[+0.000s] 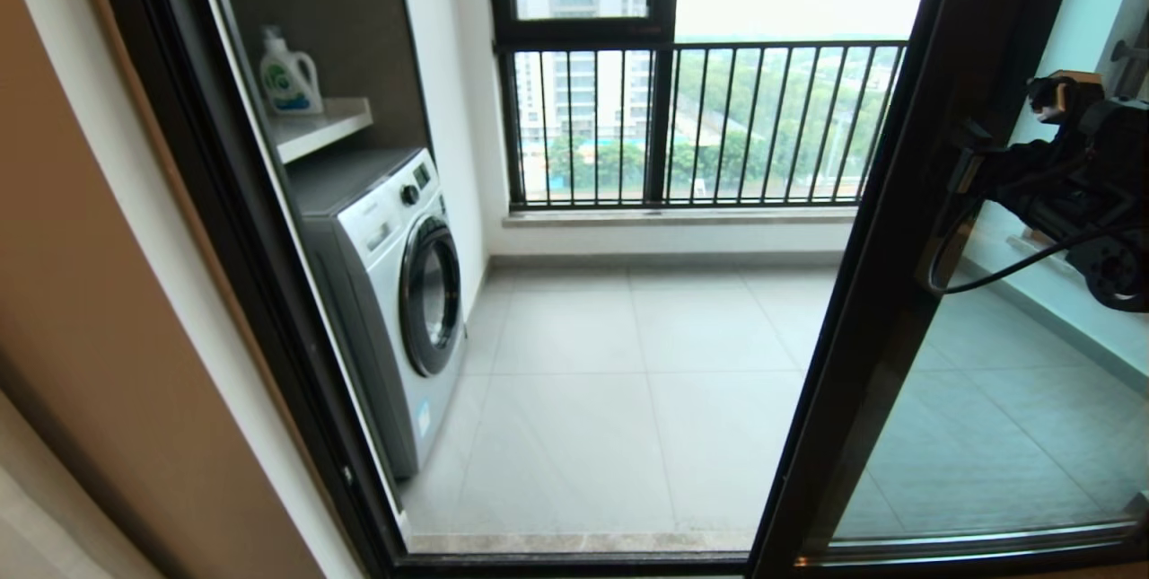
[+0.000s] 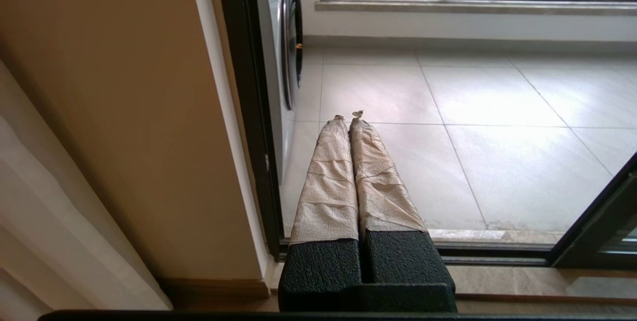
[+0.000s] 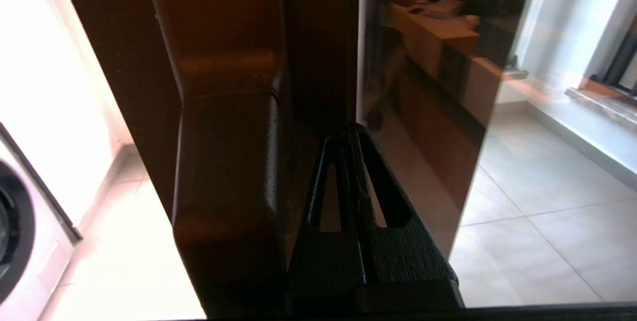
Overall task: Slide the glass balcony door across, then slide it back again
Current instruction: Close the slid door
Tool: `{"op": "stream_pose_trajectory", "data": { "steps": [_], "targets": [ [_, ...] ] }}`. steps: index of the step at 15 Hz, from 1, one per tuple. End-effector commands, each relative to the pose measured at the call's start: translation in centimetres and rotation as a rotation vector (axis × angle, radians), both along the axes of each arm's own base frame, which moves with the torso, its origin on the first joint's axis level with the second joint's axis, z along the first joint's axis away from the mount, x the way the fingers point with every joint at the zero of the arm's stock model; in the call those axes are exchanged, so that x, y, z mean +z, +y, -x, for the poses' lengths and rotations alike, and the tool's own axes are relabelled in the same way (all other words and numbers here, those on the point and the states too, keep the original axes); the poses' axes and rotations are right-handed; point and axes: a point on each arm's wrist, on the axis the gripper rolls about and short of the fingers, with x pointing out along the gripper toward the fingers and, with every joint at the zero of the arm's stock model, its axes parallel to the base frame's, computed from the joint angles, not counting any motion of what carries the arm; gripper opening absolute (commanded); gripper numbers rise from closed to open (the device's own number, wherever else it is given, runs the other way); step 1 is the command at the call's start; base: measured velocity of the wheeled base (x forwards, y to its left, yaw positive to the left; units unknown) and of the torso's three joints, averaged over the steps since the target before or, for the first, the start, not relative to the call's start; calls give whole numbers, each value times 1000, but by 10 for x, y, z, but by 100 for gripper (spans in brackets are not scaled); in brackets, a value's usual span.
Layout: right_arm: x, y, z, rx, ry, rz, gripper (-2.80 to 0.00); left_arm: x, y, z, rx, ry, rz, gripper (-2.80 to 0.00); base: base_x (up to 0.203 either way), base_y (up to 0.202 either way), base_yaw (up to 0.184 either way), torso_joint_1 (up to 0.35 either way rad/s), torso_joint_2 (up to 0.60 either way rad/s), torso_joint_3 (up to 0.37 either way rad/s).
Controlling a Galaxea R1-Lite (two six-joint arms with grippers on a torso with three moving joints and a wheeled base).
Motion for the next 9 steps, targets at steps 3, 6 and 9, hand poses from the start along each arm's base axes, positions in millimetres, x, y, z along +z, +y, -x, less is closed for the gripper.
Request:
{"op": "stream_pose_trajectory", "data": {
  "steps": [3, 6, 9],
  "targets": [
    [1, 17, -2, 39, -8, 1, -280, 0, 0, 0, 0, 1, 1, -280, 0, 0, 0, 0, 0, 0],
    [2, 29, -4, 48, -13, -2, -280, 0, 0, 0, 0, 2, 1, -280, 0, 0, 0, 0, 0, 0],
    [3, 45, -6, 82, -13, -2, -280, 0, 0, 0, 0, 1, 1, -280, 0, 0, 0, 0, 0, 0]
  ]
}}
